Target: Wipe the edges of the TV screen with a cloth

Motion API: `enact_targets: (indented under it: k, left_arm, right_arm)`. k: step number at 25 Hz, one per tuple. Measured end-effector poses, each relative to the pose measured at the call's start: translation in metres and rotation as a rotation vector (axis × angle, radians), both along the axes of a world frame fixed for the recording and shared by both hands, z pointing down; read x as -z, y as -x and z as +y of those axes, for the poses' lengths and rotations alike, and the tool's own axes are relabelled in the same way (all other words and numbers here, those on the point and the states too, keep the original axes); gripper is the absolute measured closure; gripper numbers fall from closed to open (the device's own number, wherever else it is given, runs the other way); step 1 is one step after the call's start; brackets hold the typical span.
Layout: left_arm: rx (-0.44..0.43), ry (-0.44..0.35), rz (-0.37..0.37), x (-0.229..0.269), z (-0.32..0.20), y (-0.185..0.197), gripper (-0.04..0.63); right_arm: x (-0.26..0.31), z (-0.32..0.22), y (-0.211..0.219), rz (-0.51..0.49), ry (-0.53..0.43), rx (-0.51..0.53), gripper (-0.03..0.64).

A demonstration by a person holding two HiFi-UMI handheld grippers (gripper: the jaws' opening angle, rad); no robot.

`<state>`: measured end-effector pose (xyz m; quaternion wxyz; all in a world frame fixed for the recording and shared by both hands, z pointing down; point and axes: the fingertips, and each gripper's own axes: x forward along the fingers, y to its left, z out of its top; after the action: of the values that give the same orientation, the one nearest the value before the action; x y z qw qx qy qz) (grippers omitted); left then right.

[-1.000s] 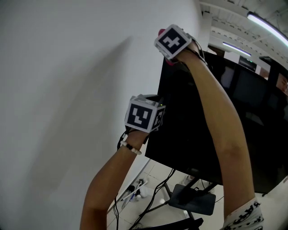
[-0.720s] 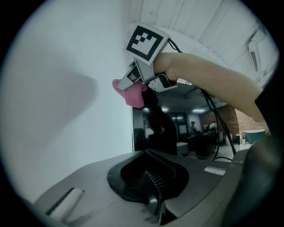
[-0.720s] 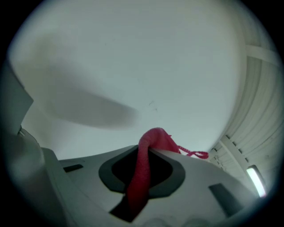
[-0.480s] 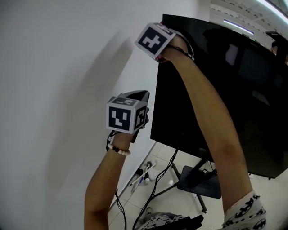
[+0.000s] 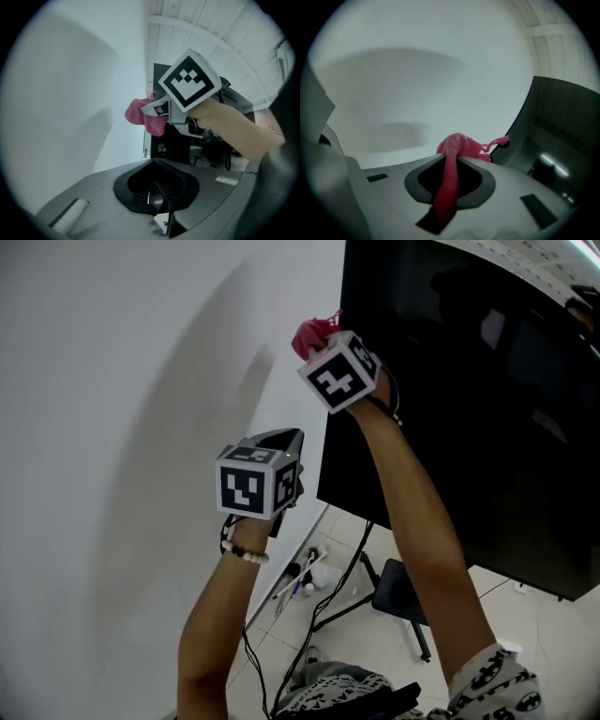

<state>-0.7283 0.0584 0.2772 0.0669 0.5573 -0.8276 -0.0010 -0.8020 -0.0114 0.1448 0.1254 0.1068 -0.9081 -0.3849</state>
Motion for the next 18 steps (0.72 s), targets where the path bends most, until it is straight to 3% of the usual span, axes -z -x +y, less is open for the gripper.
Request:
enact_targets:
  k: [11,18]
  left_arm:
    - [0.04,0.047,0.024,-0.042,0.017,0.001,0.601]
    - [0.033,0.094,0.043,-0.057,0.019,0.002,0.601]
  right_arm:
    - [-0.148,-0.016,-0.024,-0.152,0.241,-0.015,0.558]
    - [-0.198,-0.018,-0.028,-0.217,0.348,-0.048,0.558]
